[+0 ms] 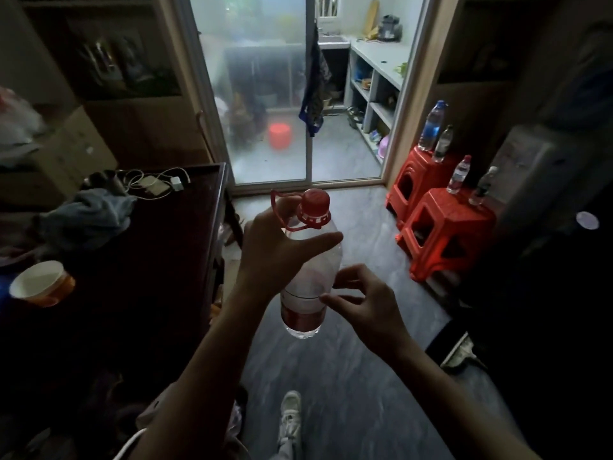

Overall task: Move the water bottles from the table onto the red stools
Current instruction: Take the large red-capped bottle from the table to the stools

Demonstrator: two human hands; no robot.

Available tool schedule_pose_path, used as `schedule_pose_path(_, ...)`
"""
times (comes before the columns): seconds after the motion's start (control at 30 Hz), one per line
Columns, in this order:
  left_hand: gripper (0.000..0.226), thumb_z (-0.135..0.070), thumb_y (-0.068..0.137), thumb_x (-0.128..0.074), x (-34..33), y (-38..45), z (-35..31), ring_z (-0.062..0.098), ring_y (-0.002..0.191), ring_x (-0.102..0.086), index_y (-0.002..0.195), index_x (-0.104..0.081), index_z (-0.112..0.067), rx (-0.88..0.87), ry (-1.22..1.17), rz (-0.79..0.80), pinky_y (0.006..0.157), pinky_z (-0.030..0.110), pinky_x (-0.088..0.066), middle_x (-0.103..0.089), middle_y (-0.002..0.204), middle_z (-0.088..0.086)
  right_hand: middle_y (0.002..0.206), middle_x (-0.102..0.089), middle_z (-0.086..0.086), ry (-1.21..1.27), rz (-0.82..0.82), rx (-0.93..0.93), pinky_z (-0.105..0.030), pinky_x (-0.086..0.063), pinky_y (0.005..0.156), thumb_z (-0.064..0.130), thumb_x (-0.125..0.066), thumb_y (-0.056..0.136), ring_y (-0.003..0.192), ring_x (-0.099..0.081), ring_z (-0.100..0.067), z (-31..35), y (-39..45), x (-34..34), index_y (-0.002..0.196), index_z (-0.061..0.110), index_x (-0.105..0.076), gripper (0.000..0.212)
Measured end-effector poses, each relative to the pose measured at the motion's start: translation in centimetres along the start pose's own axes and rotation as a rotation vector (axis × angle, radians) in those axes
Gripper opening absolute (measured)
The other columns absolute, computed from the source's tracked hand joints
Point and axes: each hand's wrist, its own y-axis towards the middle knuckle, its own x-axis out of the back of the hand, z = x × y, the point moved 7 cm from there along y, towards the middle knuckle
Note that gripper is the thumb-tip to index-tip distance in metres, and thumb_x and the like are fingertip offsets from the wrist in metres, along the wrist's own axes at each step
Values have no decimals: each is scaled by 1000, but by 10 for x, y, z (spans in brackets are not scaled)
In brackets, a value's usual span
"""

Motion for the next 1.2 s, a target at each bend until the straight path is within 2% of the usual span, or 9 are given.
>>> schedule_pose_path(0.17,57,-59,55,-81,-21,65,18,-4,92,-67,104,-66,-35,-35,-9,63,86,33,-57,-73,97,-16,99,-69,5,-21,-49,-22,-21,-59,76,26,-84,75,96,-67,-2,-9,58,4,100,14,-63,35)
schedule_pose_path(0.33,58,-42,59,-89,-34,142,34,-4,92,-66,110,-68,-24,-99,-28,134,83,19,-53,-72,99,-13,101,-68,6,-39,-100,-32,-22,-59,78,28,-82,77,99,-66,-1,-14,130,-3,102,17,-61,34)
schedule_pose_path(0.47,54,-43,58,-89,-50,200,48,-7,91,-64,105,-65,-32,-143,-50,175,79,10,-49,-69,94,-20,101,-69,6,-49,-137,-60,-27,-61,80,32,-82,76,98,-67,-2,-24,184,-2,101,19,-62,35)
schedule_pose_path(0.63,56,-31,59,-92,-88,247,48,-22,89,-56,105,-60,-35,-219,-74,267,76,0,-41,-60,89,-30,102,-69,8,-77,-224,-103,-24,-59,79,35,-80,78,99,-66,-1,-40,226,14,102,23,-61,33)
schedule_pose_path(0.83,51,-31,58,-92,-144,300,51,-12,88,-63,96,-59,-44,-227,-148,366,75,6,-47,-66,89,-27,102,-68,9,-86,-333,-145,-20,-58,76,33,-80,77,99,-65,1,-65,266,56,100,24,-61,31)
schedule_pose_path(1.03,53,-34,57,-91,-234,343,47,-7,91,-65,104,-66,-29,-219,-194,485,77,10,-50,-69,94,-22,102,-68,7,-89,-393,-178,-23,-57,79,31,-80,78,99,-65,-3,-105,306,116,101,21,-61,31)
schedule_pose_path(1.2,52,-22,59,-92,-320,389,39,-5,88,-68,106,-71,-19,-166,-253,543,73,8,-49,-74,94,-13,100,-70,6,-95,-459,-162,-26,-58,81,26,-81,79,98,-67,-6,-132,349,188,99,19,-62,28)
